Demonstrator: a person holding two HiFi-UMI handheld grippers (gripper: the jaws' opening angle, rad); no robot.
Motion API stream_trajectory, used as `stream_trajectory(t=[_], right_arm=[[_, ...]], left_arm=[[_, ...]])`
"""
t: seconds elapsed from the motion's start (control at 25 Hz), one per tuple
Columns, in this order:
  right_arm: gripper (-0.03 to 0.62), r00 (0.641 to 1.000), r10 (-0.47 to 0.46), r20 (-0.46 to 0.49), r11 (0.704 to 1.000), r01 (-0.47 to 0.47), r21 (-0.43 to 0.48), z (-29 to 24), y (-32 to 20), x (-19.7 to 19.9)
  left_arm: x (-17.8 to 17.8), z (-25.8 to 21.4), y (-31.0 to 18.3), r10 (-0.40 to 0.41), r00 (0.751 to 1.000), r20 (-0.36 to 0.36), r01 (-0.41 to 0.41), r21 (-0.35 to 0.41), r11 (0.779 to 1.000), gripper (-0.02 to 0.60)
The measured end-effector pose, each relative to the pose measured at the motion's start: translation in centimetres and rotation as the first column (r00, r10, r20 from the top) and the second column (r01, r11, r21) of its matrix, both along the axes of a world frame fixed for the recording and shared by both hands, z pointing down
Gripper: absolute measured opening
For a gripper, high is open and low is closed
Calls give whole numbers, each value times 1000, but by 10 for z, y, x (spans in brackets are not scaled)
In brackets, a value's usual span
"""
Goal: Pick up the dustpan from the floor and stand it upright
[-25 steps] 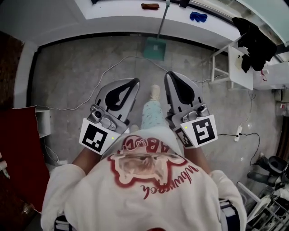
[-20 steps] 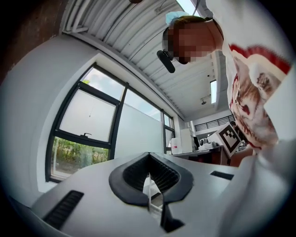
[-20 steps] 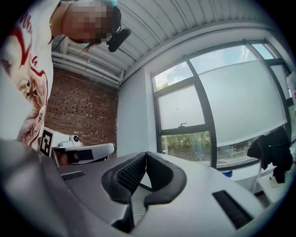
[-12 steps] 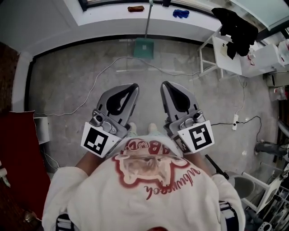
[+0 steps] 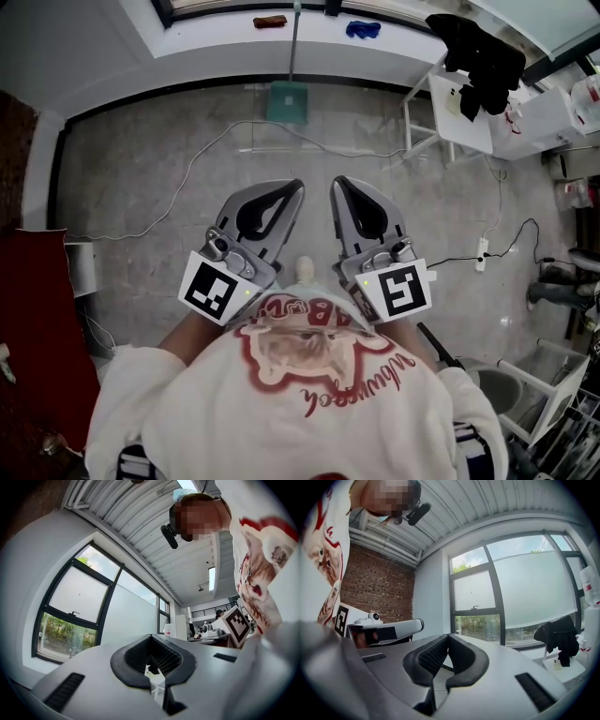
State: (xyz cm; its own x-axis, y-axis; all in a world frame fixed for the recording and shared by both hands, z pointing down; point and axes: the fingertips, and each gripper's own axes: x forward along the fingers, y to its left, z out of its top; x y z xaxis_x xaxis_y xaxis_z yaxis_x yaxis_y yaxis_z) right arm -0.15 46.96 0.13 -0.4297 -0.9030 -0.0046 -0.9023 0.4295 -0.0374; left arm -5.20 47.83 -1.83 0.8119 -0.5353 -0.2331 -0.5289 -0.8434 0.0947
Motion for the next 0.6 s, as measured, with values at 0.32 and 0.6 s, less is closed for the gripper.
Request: stream_trajectory(t=[0.32,0.6], right_arm=[[25,998,-65,-13,997,66,33,-10,-3,-12],[25,994,-112,-3,992,112,56,-20,-3,-21]], left_arm=[[-4,-1,-1,-29,999,27,29,8,1000,18],[-7,-6,-4,-50,999,19,49,10,999,18]])
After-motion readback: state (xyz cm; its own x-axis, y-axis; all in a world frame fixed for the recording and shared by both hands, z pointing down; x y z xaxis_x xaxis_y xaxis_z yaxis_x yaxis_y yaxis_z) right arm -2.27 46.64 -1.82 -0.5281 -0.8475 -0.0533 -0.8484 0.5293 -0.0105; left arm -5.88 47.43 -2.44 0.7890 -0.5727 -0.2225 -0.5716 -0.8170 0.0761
